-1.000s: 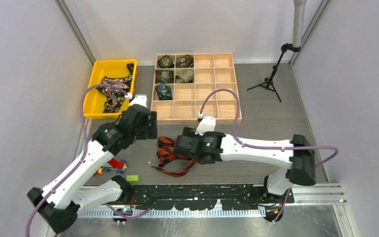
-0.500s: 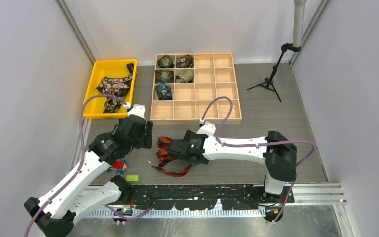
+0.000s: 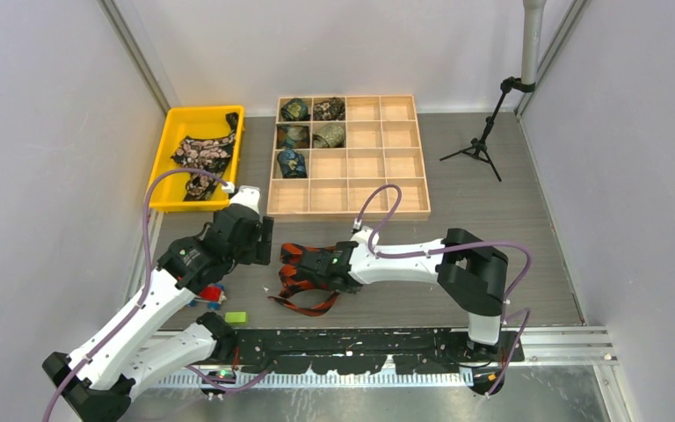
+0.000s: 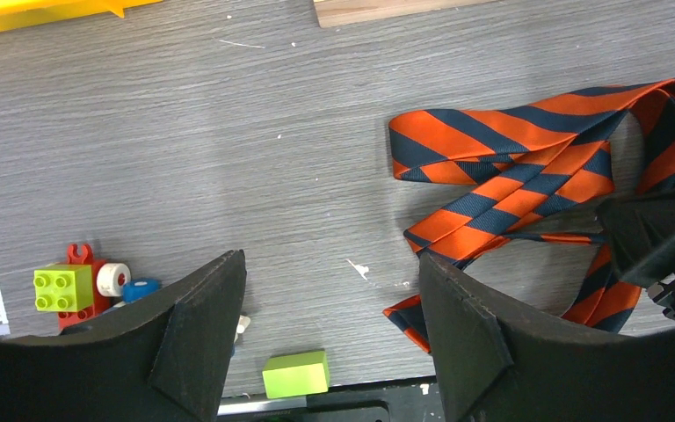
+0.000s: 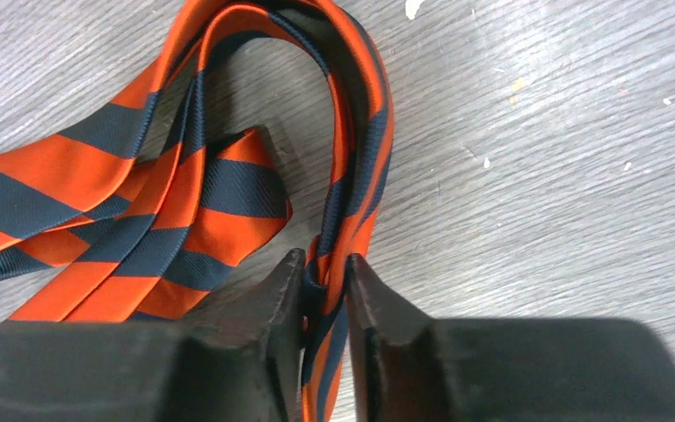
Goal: Roll the ties
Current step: Flatten out the tie at the center of the board.
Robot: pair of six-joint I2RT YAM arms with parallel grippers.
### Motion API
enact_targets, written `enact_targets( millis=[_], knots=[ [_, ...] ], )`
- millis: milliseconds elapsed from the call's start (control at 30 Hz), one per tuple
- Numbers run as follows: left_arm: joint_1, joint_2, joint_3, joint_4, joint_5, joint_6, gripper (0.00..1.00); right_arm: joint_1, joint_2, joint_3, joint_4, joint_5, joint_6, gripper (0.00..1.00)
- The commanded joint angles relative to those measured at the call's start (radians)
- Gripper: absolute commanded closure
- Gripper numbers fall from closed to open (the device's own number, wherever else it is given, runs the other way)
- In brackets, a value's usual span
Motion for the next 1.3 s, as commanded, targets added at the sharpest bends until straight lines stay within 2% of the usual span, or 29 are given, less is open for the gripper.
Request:
enact_targets(
  millis=[0,100,200,433,600,667,733,767,900,1033,1133,1267],
  knots=[
    [-0.003,0.003,-0.002,0.034,0.008,0.018,0.27,-0.007,-0.037,-0.034,0.037,0.005,-0.008,0.81],
    [-0.003,0.007,-0.003,0.035,0.023,0.025,0.27,-0.027,-0.088,-0.072,0.034,-0.005,-0.074,0.92],
    [-0.003,0.008,-0.011,0.054,0.054,0.035,0.27,-0.072,-0.155,-0.105,0.030,-0.025,-0.245,0.99],
    [-0.002,0.052,-0.008,0.073,0.234,0.058,0.28,-0.219,-0.442,-0.282,0.099,-0.087,-0.747,1.00],
    [-0.015,0.123,-0.023,0.122,0.308,0.031,0.28,-0.397,-0.645,-0.429,0.134,-0.158,-0.898,1.00],
    [-0.043,0.166,-0.031,0.150,0.304,0.011,0.27,-0.459,-0.696,-0.469,0.138,-0.170,-0.911,0.93],
    [-0.085,0.210,-0.035,0.176,0.264,-0.013,0.26,-0.505,-0.709,-0.493,0.139,-0.179,-0.917,0.61],
    [-0.109,0.237,-0.032,0.190,0.235,-0.025,0.26,-0.520,-0.705,-0.498,0.137,-0.183,-0.920,0.55],
    [-0.153,0.346,-0.012,0.210,0.188,-0.070,0.28,-0.546,-0.695,-0.470,0.107,-0.200,-0.911,0.46],
    [-0.174,0.403,-0.012,0.244,0.186,-0.094,0.30,-0.546,-0.713,-0.406,0.017,-0.190,-0.845,0.19],
    [-0.200,0.398,-0.043,0.319,0.168,-0.065,0.30,-0.540,-0.741,-0.400,-0.033,-0.229,-0.695,0.14],
    [-0.220,0.390,-0.136,0.499,0.143,0.024,0.28,-0.404,-0.772,-0.412,-0.106,-0.138,-0.428,0.13]
  ],
)
